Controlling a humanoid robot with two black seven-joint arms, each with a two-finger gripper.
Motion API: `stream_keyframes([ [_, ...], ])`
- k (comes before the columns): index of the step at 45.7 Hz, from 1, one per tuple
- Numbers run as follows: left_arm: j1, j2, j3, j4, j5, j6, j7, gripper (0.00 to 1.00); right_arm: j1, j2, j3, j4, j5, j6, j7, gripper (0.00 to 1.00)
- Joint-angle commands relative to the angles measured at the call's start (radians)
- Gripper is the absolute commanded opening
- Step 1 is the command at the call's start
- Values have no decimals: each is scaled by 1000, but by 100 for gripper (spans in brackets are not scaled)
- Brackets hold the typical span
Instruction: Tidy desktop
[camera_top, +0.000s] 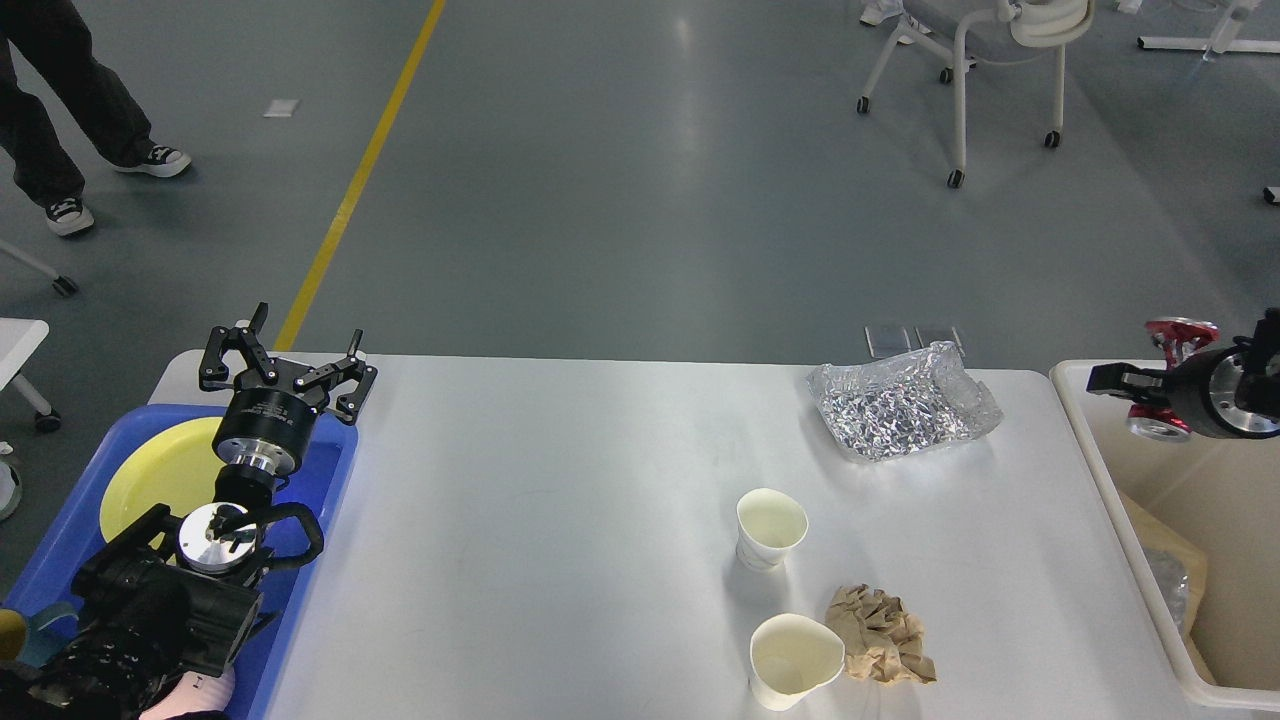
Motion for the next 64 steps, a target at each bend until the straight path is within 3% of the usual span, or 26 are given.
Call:
stream_keyframes([
  [1, 0, 0, 0, 0, 1, 0, 0, 100, -230, 68, 39, -290, 158, -11, 0, 0],
  [8, 0, 0, 0, 0, -1, 0, 0, 100, -474, 174, 41, -606, 278, -11, -5, 0],
  [21, 0, 0, 0, 0, -1, 0, 0, 100, -570, 185, 59, -632, 316, -73, -14, 0],
  [22, 0, -2, 0, 0, -1, 0, 0, 100, -571, 183, 59, -632, 316, -73, -14, 12],
  [23, 0, 0, 0, 0, -1, 0, 0, 100, -571, 183, 59, -632, 316, -73, -13, 53],
  [24, 0, -2, 0, 0, -1, 0, 0, 100, -571, 183, 59, -632, 316, -70, -13, 100],
  [26, 0, 0, 0, 0, -1, 0, 0, 100, -573, 182, 57, -631, 316, -73, -11, 96],
  [27, 0, 0, 0, 0, -1, 0, 0, 100, -573, 182, 57, -631, 316, -71, -11, 100],
  [64, 0, 0, 0, 0, -1, 0, 0, 100, -515, 197, 53, -635, 314, -60, -11, 100],
])
